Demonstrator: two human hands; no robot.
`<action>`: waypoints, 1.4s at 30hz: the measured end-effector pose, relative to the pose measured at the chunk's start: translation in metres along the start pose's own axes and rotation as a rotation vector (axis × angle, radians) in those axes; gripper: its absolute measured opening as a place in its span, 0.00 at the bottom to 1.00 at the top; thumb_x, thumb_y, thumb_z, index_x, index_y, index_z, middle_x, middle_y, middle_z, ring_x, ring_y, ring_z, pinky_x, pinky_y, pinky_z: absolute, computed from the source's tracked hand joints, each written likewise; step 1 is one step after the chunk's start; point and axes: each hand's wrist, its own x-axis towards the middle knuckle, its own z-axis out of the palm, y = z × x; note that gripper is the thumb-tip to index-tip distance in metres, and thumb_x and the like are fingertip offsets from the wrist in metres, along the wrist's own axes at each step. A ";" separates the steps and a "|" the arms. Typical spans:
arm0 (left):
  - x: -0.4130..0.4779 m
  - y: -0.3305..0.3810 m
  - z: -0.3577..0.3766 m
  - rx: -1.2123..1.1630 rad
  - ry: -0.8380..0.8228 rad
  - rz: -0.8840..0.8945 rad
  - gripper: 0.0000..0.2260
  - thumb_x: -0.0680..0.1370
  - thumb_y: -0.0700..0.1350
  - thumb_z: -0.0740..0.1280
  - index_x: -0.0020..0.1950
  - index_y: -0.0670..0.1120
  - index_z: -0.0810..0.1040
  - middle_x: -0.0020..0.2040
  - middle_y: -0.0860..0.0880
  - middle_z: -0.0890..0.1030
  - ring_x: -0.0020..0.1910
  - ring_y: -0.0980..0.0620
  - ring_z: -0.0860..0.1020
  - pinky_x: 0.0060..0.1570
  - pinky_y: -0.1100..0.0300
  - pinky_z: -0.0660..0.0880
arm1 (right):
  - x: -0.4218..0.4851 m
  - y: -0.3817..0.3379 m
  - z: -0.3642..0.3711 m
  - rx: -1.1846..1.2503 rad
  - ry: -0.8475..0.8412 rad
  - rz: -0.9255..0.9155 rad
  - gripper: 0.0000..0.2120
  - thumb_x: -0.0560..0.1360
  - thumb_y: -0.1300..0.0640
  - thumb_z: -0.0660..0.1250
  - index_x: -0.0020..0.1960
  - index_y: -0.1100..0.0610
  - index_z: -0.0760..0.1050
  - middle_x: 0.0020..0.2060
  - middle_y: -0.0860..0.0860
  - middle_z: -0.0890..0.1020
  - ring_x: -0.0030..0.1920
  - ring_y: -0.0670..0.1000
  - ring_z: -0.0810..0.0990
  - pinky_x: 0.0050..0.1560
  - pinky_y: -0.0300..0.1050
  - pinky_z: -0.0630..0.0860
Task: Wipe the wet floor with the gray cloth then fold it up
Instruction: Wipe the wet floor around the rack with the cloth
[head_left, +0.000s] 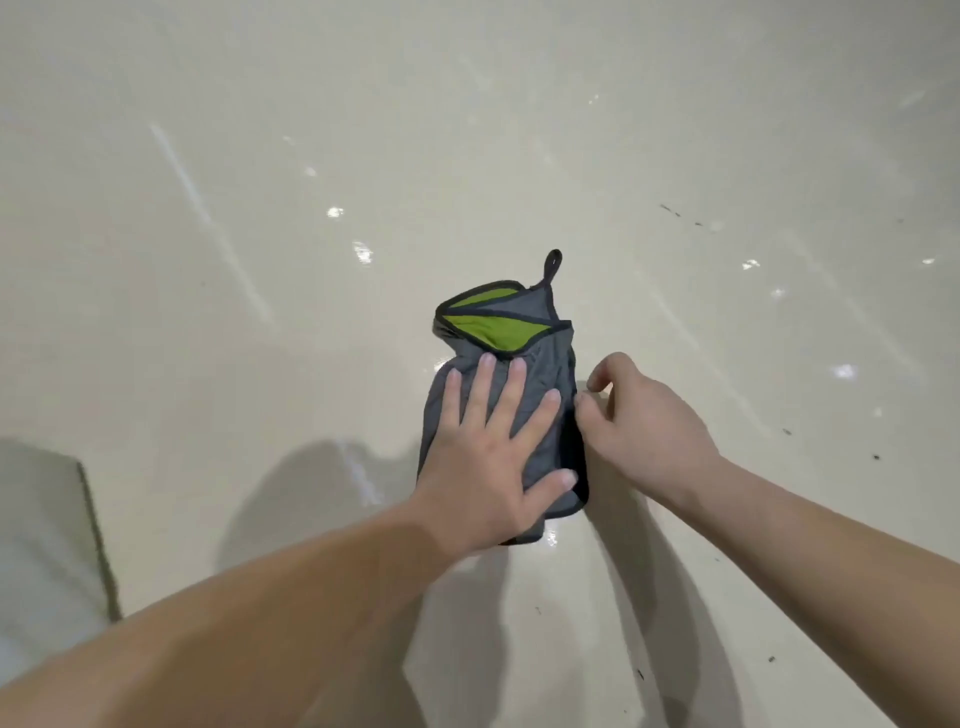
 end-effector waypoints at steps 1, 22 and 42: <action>0.017 0.015 0.001 -0.004 -0.012 0.045 0.36 0.80 0.71 0.49 0.84 0.53 0.56 0.84 0.39 0.49 0.82 0.33 0.43 0.75 0.30 0.47 | -0.013 0.020 -0.009 0.020 0.018 0.080 0.08 0.81 0.45 0.59 0.53 0.49 0.68 0.36 0.48 0.81 0.40 0.54 0.80 0.39 0.50 0.75; -0.097 0.161 0.034 -0.079 -0.354 0.629 0.32 0.84 0.63 0.50 0.84 0.49 0.53 0.84 0.42 0.44 0.82 0.41 0.37 0.78 0.37 0.39 | -0.197 0.156 -0.019 -0.124 -0.344 0.087 0.14 0.79 0.46 0.60 0.62 0.49 0.72 0.57 0.47 0.75 0.56 0.51 0.77 0.58 0.50 0.76; -0.012 0.251 -0.036 0.324 -0.318 0.562 0.36 0.69 0.47 0.65 0.77 0.43 0.65 0.81 0.33 0.57 0.77 0.27 0.61 0.71 0.35 0.67 | -0.240 0.271 0.035 -0.193 -0.090 0.227 0.50 0.73 0.20 0.38 0.79 0.52 0.24 0.76 0.52 0.22 0.75 0.50 0.20 0.78 0.61 0.31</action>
